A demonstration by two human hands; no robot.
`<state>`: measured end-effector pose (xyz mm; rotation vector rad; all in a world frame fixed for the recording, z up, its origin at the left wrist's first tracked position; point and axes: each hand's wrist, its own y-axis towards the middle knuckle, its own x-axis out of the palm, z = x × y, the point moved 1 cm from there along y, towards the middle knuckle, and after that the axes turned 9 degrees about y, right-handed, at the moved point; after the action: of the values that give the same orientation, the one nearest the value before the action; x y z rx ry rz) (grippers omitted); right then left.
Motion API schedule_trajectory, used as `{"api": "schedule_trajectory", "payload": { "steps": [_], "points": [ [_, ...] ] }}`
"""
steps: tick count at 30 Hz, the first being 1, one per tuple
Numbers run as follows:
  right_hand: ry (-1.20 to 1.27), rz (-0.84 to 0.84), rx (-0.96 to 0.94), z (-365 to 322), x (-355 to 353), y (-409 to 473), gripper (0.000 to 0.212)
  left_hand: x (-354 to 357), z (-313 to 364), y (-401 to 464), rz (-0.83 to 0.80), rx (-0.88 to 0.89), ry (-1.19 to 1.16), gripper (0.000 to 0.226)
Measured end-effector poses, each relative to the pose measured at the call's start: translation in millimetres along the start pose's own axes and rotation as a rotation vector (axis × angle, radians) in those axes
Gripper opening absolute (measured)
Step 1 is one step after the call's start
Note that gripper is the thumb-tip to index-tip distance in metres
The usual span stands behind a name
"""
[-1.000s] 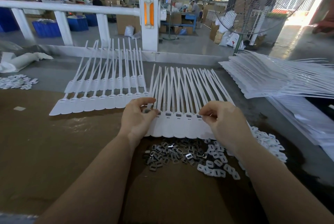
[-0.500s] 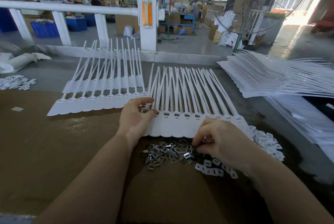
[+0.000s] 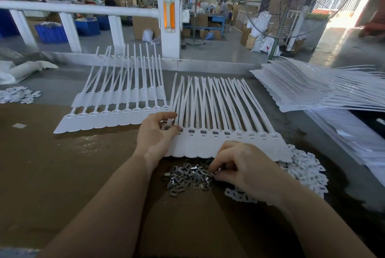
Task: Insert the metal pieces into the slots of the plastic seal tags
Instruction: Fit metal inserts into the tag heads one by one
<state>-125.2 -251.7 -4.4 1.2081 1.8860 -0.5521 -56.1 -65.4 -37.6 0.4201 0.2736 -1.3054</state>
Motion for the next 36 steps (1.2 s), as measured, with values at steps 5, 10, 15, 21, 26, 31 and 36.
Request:
{"api": "schedule_trajectory", "payload": {
  "steps": [5,10,15,21,26,31,36],
  "points": [
    [-0.005,-0.015,0.0,-3,5,1,0.015,0,-1,0,0.005,0.005,0.003,0.025],
    [-0.027,0.007,0.011,-2,9,3,0.012,0,-1,0,0.001,-0.003,-0.002,0.026],
    [0.013,0.025,0.012,1,9,4,0.006,0,-2,0,0.004,0.008,0.007,0.027],
    [0.168,0.192,0.038,12,-8,5,0.016,0,-1,0,0.004,0.007,0.005,0.026],
    [0.164,0.474,0.15,37,-29,14,0.01,0,-1,0,0.001,-0.008,-0.014,0.027],
    [0.011,0.468,0.253,51,-37,26,0.011,0,-1,0,0.003,-0.004,0.003,0.029],
    [-0.096,0.403,0.282,50,-39,33,0.014,-1,1,-1,-0.005,-0.006,0.022,0.028]
  ]
}}
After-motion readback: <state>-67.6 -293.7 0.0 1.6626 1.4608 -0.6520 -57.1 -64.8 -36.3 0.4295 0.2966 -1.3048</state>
